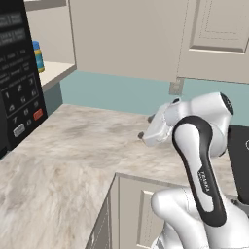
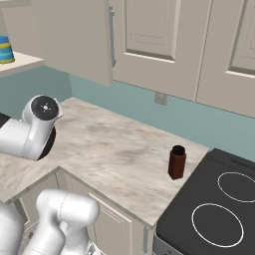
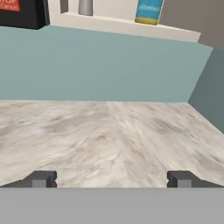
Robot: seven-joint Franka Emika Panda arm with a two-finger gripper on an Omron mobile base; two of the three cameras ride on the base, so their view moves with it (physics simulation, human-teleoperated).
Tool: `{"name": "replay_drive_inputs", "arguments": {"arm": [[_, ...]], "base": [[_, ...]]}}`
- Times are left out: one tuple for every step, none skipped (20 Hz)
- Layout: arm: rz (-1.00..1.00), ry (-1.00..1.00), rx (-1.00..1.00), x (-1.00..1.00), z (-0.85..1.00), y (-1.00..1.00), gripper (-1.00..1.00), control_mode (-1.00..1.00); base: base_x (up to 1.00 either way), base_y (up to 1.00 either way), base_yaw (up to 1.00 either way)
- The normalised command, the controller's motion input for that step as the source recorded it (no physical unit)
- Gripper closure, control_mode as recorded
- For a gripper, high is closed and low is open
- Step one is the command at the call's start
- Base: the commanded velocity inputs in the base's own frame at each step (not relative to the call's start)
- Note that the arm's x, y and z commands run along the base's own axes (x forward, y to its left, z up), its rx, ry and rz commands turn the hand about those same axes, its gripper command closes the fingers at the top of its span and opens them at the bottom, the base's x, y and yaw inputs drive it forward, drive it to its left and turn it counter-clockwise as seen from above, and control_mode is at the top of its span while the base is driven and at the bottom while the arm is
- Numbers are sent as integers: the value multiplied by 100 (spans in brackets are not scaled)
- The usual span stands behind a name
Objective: Collect the paprika, mayonnaise, and shaker from the cabinet and place them next to the stove.
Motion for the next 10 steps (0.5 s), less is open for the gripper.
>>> {"name": "replay_drive_inputs", "arguments": {"arm": [[4,0,0,31,9,62,-100,-100],[5,0,0,29,8,52,-100,-100],[7,0,0,26,8,42,-100,-100],[8,0,0,22,6,37,-100,-100],[10,0,0,22,6,32,-100,-100],[10,0,0,18,3,27,-100,-100],[11,0,0,17,4,24,-100,-100],[10,0,0,17,7,23,-100,-100],[10,0,0,17,5,24,-100,-100],[10,0,0,17,4,21,-100,-100]], "base": [[0,0,0],[0,0,0],[0,0,0],[0,0,0],[0,0,0],[0,0,0],[0,0,0],[0,0,0],[0,0,0],[0,0,0]]}}
